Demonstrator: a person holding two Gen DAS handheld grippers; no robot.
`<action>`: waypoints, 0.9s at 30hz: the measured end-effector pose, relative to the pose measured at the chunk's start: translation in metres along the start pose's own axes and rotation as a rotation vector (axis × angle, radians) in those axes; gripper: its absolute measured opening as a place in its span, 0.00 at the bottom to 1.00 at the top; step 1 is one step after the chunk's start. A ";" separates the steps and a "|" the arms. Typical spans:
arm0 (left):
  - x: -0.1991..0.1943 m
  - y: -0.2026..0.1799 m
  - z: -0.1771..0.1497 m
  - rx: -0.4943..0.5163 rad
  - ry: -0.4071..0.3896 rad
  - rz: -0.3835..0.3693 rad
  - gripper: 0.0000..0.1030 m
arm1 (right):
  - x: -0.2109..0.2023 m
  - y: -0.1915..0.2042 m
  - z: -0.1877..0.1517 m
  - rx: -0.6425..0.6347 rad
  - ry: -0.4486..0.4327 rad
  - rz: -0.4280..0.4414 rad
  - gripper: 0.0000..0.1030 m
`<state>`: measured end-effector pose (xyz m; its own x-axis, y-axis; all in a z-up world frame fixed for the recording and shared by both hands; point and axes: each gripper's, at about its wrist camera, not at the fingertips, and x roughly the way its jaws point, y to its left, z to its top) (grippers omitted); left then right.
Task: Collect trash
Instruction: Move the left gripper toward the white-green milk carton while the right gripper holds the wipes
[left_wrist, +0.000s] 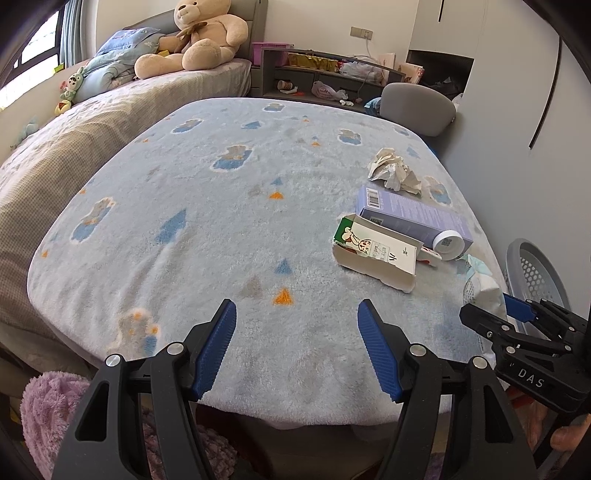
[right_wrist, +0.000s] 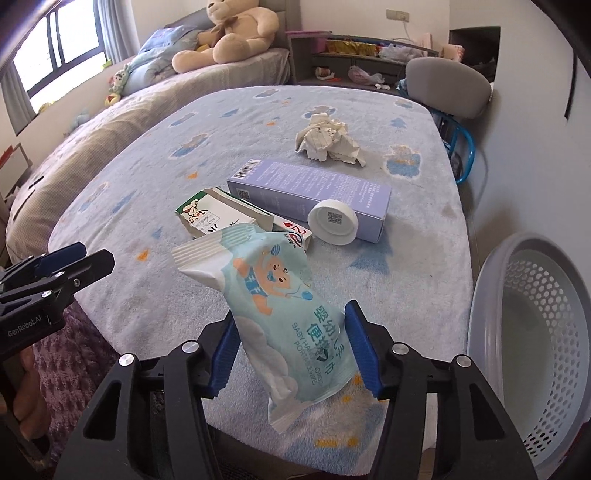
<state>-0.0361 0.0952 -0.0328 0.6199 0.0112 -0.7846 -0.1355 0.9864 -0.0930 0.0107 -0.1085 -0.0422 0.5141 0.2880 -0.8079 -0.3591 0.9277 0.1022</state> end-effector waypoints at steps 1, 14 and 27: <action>0.000 -0.001 0.000 0.000 0.001 0.000 0.64 | -0.001 -0.002 -0.001 0.016 -0.003 -0.001 0.52; 0.014 -0.021 -0.002 0.031 0.021 -0.016 0.64 | -0.019 -0.022 -0.012 0.138 -0.027 -0.033 0.52; 0.023 -0.041 0.001 0.049 0.028 -0.044 0.64 | -0.038 -0.031 -0.024 0.199 -0.056 -0.051 0.52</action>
<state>-0.0156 0.0551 -0.0471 0.6025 -0.0365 -0.7973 -0.0703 0.9926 -0.0986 -0.0162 -0.1535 -0.0285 0.5724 0.2466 -0.7820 -0.1730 0.9686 0.1789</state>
